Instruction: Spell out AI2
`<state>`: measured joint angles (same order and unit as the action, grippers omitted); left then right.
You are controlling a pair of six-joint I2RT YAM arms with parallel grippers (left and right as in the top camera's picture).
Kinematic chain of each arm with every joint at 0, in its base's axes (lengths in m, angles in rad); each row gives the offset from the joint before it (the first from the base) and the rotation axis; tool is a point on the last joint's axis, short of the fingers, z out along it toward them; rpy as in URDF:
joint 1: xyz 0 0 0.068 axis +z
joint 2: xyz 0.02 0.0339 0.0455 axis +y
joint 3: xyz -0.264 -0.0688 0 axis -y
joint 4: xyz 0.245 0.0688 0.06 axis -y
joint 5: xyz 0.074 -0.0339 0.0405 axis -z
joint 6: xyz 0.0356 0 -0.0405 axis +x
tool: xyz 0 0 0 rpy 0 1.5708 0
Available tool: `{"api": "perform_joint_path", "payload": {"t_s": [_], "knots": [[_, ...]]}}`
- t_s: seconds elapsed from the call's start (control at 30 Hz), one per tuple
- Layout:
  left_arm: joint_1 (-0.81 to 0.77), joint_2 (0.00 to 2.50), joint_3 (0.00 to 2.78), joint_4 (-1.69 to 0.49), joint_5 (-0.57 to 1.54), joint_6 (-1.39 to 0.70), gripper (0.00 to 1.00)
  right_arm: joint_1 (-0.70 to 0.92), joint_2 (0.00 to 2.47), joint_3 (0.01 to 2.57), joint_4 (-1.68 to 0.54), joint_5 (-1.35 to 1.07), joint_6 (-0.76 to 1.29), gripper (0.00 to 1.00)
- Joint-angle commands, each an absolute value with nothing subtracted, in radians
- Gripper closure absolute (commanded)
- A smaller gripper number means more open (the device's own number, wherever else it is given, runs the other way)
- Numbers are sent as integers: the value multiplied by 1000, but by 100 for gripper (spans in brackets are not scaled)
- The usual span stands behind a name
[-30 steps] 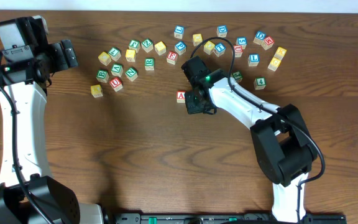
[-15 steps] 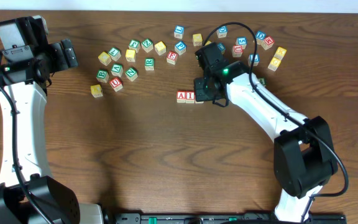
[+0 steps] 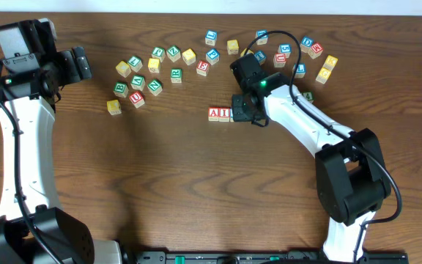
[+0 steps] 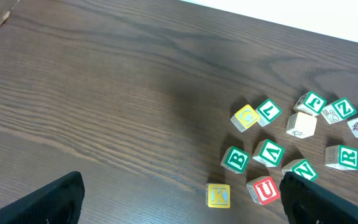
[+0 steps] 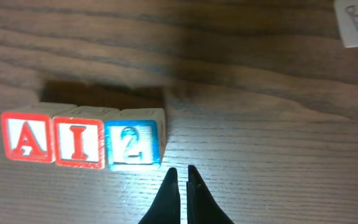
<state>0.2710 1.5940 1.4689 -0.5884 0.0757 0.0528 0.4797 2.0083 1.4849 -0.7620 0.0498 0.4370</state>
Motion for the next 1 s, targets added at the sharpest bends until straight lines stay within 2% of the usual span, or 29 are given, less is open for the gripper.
{"api": "perform_joint_path", "payload": {"t_s": [0.0,0.97], "knots": [[269,1588,1492,-591,74,59,1,456,2015,1481,-762,76,469,99],[269,1588,1492,-591,74,59,1,461,2015,1361,-616,8,493,99]]}}
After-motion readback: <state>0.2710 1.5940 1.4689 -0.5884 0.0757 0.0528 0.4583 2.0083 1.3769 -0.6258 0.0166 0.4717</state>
